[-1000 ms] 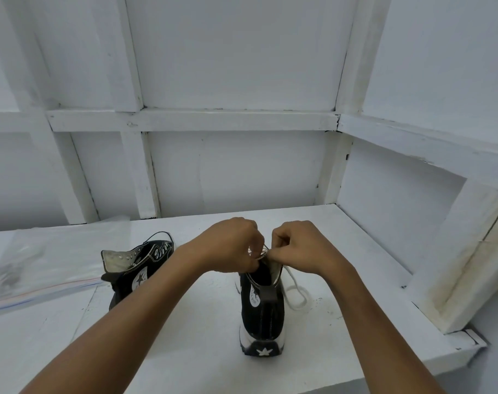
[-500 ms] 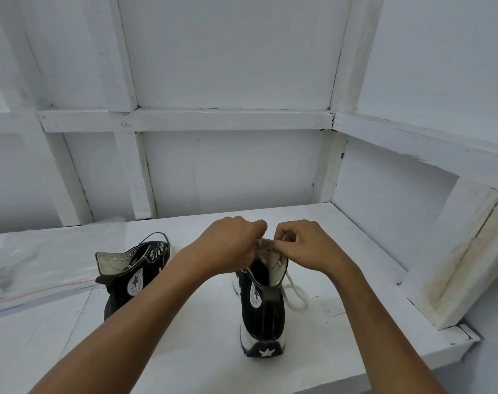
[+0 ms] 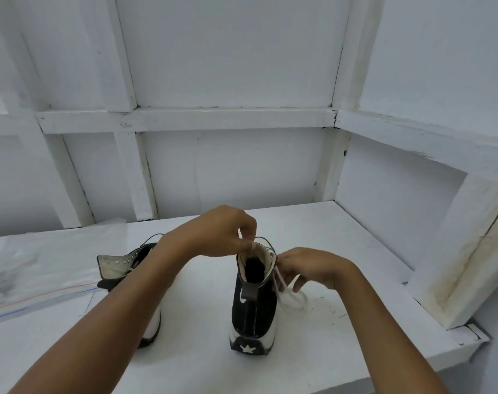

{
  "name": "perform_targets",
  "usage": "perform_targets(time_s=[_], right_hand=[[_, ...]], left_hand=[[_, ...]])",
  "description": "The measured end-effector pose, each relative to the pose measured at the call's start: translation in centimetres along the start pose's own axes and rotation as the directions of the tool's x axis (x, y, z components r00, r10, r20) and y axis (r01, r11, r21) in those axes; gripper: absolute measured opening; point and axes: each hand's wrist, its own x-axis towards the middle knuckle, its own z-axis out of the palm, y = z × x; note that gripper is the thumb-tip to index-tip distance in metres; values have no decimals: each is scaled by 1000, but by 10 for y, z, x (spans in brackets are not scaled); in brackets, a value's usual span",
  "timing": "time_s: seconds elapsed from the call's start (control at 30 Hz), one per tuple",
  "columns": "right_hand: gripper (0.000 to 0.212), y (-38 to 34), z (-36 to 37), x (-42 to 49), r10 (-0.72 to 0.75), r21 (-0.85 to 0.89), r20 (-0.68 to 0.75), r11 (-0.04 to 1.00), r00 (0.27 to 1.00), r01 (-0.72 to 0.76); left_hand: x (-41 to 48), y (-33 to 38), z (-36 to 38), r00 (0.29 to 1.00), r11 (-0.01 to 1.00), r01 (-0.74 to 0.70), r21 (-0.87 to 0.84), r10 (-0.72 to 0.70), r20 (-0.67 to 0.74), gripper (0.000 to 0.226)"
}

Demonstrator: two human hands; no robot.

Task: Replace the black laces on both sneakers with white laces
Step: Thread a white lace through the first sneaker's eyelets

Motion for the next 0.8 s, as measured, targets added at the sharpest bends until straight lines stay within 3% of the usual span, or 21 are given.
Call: perform_targets(time_s=[0.2,0.33,0.43,0.57,0.67,0.8], right_hand=[[18,19,-2,9,-82,329,42,942,996,63],[37,8,-14,10,-67,511,-77,854,995,97],[40,-13,-28,7,-83,537,-191,825,978,175],[39,-47,-47,-3,-171,496,-341,802,924,332],[41,-67,-59,-8,-241,422,-388,812,890,404],[40,-81,-68,-10,-266,384,-439,808,858,447]], left_hand=[[4,-5,-3,998,986,48,-161,-52,-19,17],[11,-10,1,992,978,117,-170,-123,-26,21],[15,-13,6,989,937,145,-317,-148,17,18],[19,-8,11,986,779,156,-607,-161,47,19],[24,-2,11,993,685,114,-719,-98,64,25],[31,9,3,999,446,32,-894,2,37,26]])
